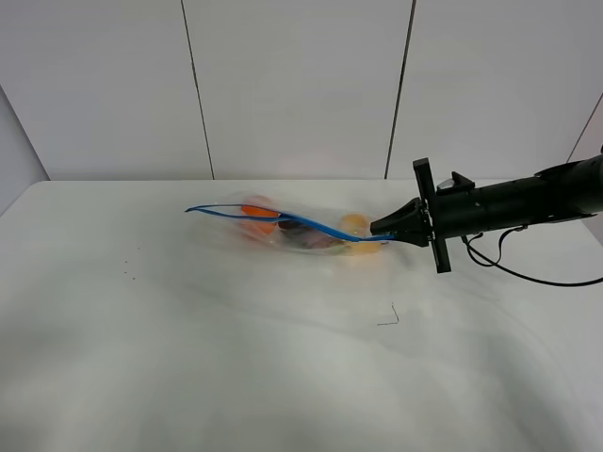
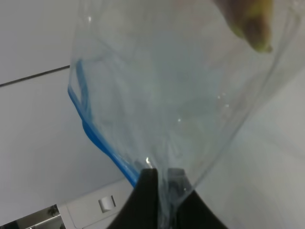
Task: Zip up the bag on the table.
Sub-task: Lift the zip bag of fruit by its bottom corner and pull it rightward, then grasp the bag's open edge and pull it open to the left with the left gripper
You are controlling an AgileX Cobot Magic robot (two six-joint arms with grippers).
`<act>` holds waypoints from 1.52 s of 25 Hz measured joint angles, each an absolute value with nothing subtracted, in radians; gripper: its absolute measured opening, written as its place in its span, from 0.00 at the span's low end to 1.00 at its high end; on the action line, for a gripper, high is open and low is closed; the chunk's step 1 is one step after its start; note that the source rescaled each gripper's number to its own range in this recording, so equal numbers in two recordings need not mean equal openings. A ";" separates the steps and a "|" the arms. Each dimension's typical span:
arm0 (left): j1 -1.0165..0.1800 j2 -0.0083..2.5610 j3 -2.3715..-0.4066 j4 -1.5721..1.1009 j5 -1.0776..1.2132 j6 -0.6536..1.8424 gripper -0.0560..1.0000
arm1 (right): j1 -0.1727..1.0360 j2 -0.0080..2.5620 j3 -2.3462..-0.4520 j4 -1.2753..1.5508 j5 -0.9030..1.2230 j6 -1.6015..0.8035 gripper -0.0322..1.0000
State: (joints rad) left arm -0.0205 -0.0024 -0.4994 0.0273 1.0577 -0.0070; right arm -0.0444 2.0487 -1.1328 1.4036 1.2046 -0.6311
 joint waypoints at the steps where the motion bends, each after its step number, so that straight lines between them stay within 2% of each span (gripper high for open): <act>1: -0.021 -0.002 -0.499 0.027 1.058 -0.007 1.00 | -0.044 2.045 -1.133 1.403 1.205 -0.631 0.03; 31: -0.021 -0.001 -0.510 0.027 1.050 -0.007 1.00 | -0.044 2.043 -1.133 1.403 1.205 -0.627 0.03; 34: -0.021 0.079 -0.577 0.027 1.006 -0.015 1.00 | -0.044 2.043 -1.133 1.403 1.205 -0.627 0.03; 38: -0.021 0.319 -0.731 0.027 0.948 -0.047 1.00 | -0.044 2.043 -1.133 1.403 1.205 -0.627 0.03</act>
State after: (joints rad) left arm -0.0205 0.3192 -0.7305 0.0273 0.9484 -0.0466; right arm -0.0444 2.0425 -1.1328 1.4033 1.2046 -0.6272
